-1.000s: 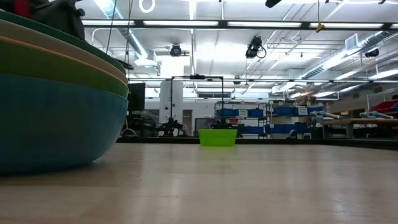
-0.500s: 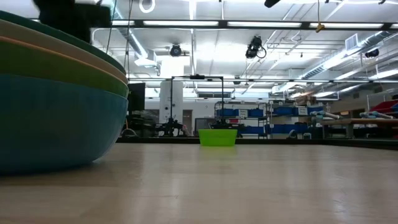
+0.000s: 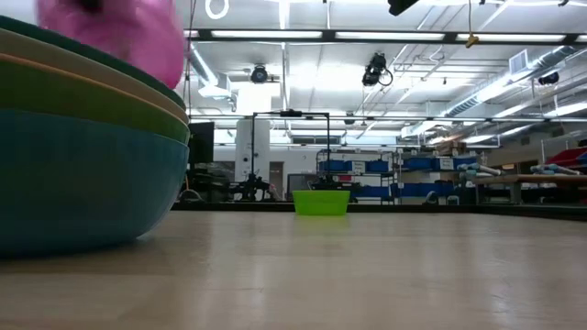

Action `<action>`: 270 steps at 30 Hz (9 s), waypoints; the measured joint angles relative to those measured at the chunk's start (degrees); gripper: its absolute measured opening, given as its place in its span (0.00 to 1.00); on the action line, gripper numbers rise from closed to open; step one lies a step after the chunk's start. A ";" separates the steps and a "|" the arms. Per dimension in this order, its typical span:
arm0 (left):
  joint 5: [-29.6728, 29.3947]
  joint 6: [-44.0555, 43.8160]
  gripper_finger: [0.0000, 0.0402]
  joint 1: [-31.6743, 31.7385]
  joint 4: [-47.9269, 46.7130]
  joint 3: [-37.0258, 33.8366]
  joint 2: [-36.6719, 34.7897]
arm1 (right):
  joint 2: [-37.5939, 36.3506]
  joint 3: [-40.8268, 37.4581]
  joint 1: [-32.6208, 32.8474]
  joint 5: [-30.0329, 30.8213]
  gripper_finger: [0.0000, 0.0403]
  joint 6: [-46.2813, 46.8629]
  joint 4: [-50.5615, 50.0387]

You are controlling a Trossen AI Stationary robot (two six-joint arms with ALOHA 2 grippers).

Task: Nest bowls inside each other
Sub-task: Stack the red bowl on top of the yellow bowl, then stack the green bowl on top of the red bowl, then move the stacked bowls to the middle of the table

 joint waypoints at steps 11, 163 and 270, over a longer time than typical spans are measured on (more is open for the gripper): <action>5.37 -11.75 0.03 -5.40 4.85 -0.04 11.57 | 0.00 0.00 -0.73 0.40 0.27 -0.60 0.04; -39.30 -10.96 0.17 -5.67 -38.53 32.61 10.23 | 28.15 -6.85 -47.60 -34.83 0.01 -26.05 39.98; -11.69 -4.22 0.17 -4.70 -31.14 25.59 41.44 | -8.52 7.01 6.03 4.65 0.32 -12.49 5.53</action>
